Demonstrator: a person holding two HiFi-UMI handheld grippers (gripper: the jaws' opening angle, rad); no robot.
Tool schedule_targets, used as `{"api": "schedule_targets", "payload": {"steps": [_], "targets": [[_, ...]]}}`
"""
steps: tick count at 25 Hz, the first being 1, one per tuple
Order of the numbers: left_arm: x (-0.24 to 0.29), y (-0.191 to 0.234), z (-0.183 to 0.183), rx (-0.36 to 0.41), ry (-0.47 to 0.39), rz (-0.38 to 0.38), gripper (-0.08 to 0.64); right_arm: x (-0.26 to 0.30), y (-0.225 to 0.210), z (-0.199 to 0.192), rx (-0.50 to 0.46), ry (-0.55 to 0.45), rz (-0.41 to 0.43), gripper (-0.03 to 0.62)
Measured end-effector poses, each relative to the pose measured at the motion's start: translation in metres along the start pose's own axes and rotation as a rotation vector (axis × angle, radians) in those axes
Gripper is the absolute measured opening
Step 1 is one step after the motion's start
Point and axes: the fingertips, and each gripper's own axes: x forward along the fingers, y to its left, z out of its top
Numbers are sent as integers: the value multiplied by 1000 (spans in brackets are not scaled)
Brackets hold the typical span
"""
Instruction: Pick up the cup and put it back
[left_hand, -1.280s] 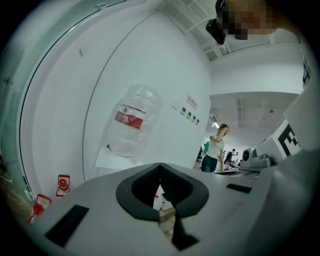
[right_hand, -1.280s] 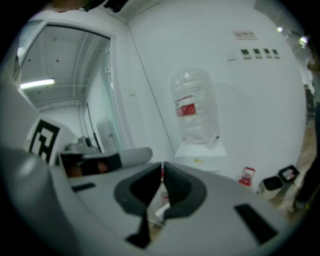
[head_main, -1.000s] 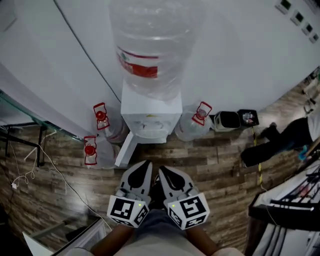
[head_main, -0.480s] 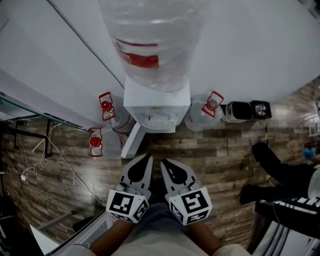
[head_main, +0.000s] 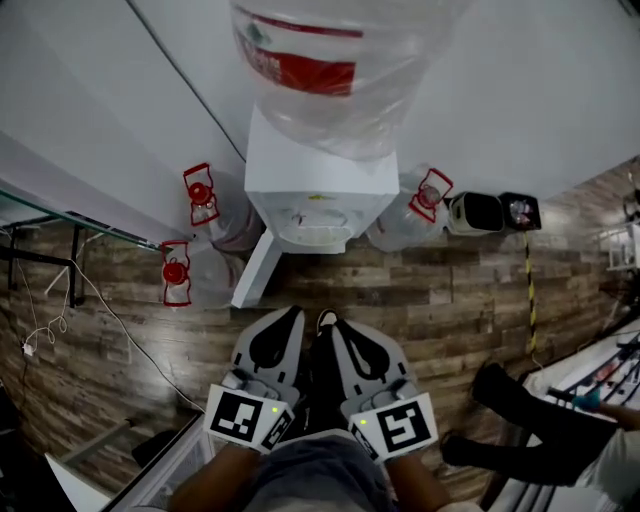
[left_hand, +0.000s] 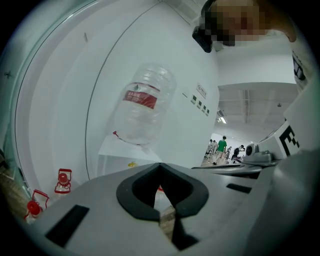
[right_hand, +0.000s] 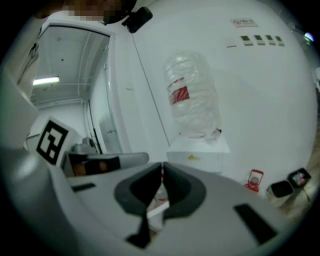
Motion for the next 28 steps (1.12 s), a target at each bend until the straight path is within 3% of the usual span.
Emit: {"api": "schedule_targets", "payload": {"steps": [8, 13, 28], "targets": [[47, 40, -52, 31, -74, 7, 6, 59, -35, -58, -23, -41, 18, 23], [79, 67, -101, -9, -78, -5, 6, 96, -59, -101, -35, -51, 25, 23], [144, 128, -247, 9, -88, -26, 6, 172, -125, -240, -60, -62, -1, 23]]}}
